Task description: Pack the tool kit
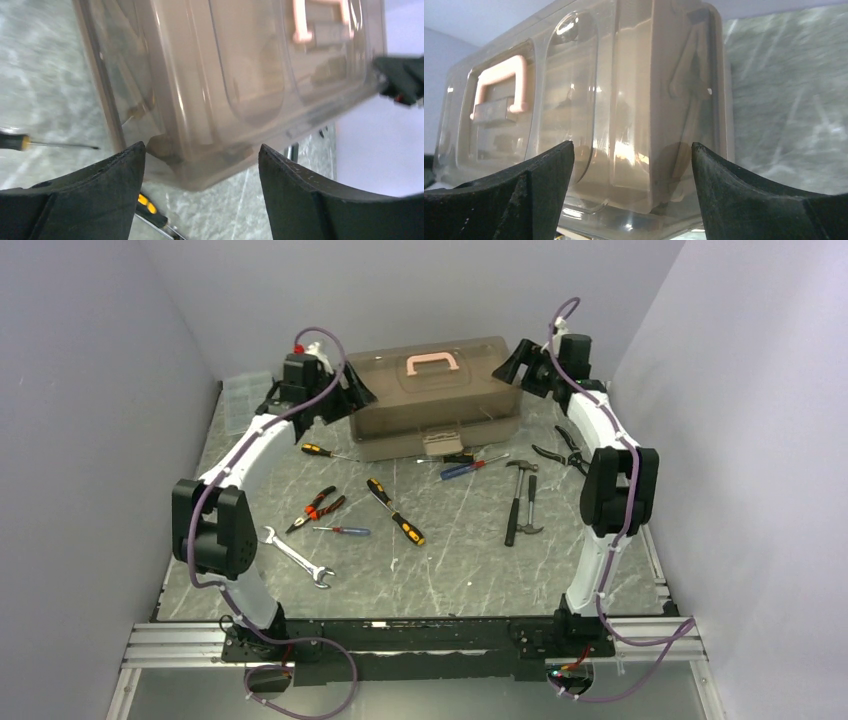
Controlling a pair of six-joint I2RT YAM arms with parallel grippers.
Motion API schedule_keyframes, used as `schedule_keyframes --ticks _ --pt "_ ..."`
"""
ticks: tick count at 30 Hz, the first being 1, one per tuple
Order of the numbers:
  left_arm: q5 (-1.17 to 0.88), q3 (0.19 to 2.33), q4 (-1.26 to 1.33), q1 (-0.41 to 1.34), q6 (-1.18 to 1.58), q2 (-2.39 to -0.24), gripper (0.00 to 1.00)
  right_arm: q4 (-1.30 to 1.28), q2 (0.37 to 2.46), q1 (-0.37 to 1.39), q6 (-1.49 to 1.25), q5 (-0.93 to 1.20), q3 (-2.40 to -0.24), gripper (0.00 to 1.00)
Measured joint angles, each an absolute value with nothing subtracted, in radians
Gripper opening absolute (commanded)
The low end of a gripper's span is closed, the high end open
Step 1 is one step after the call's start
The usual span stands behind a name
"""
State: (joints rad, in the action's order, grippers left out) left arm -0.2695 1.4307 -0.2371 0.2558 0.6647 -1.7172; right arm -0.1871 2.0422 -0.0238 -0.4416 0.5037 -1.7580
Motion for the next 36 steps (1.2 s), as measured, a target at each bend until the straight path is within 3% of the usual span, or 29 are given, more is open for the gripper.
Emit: schedule_keyframes --ticks 6,11,17,27,36 --pt "-0.259 1.482 -0.252 0.125 0.609 -1.753 0.91 -0.151 1.912 0.107 -0.490 0.420 -1.586 0.86" --pt "-0.245 1.581 -0.270 0.099 0.558 -1.836 0.88 -0.121 1.806 0.147 -0.548 0.371 -1.448 0.86" --pt "-0.254 1.636 -0.255 0.098 0.536 -1.888 0.86 -0.155 1.790 0.151 -0.550 0.352 -1.448 0.85" --pt "-0.199 1.211 -0.026 0.178 0.609 -1.597 0.86 -0.288 1.848 0.058 -0.455 0.505 -1.555 0.86" --pt "-0.065 1.127 -0.065 0.388 0.668 -1.479 0.87 -0.340 1.942 -0.031 -0.336 0.569 -1.688 0.86"
